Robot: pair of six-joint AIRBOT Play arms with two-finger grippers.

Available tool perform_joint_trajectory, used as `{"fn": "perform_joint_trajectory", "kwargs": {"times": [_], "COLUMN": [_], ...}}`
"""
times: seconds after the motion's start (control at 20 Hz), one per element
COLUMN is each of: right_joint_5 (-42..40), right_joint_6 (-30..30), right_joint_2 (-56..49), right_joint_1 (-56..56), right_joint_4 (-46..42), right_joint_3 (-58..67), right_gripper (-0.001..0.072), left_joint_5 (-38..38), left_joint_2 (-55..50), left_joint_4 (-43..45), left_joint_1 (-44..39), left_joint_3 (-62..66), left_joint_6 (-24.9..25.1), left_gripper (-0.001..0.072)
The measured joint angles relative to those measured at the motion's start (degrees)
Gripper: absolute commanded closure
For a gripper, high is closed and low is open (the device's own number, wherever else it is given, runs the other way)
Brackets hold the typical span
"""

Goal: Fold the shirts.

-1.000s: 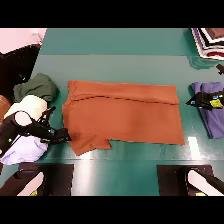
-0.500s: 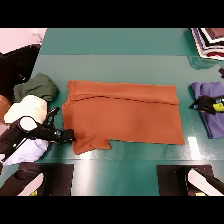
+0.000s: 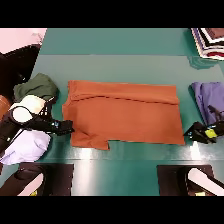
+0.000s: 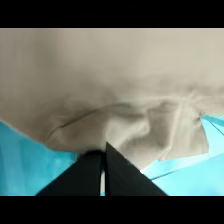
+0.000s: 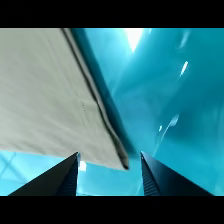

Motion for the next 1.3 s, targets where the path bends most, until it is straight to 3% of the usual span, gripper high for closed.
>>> {"fn": "perform_joint_trajectory", "kwargs": {"times": [0.2,0.25,0.4,0.65,0.75,1.0,1.3], "right_joint_5": [-1.0,-1.3,0.8,8.1,8.2,3.2,-0.8], "right_joint_6": [0.0,0.0,0.0,0.1,0.8,2.7,4.9], "right_joint_2": [-2.4,-2.4,1.1,11.9,13.6,6.3,-10.6], "right_joint_1": [6.3,7.6,10.3,10.9,12.2,17.8,20.2], "right_joint_4": [-0.3,-0.7,-3.4,-9.7,-10.1,-10.3,-7.8], "right_joint_3": [-1.1,-0.7,1.2,5.3,8.2,19.3,34.7], "right_gripper": [0.0669,0.0694,0.0694,0.0695,0.0696,0.0695,0.0694], "left_joint_5": [-1.8,-2.7,-6.6,-15.9,-15.8,-4.9,9.0], "left_joint_2": [0.0,0.1,2.7,11.8,12.9,6.9,-13.6], "left_joint_4": [0.4,0.7,2.1,3.4,4.3,7.7,9.0], "left_joint_1": [0.0,0.0,0.0,0.0,0.0,0.0,0.0], "left_joint_3": [0.7,0.9,1.5,4.2,7.1,15.0,25.2], "left_joint_6": [1.0,1.3,1.3,-4.1,-5.0,-3.5,0.4], "left_gripper": [0.0684,0.0685,0.0685,0.0685,0.0685,0.0683,0.0682]}}
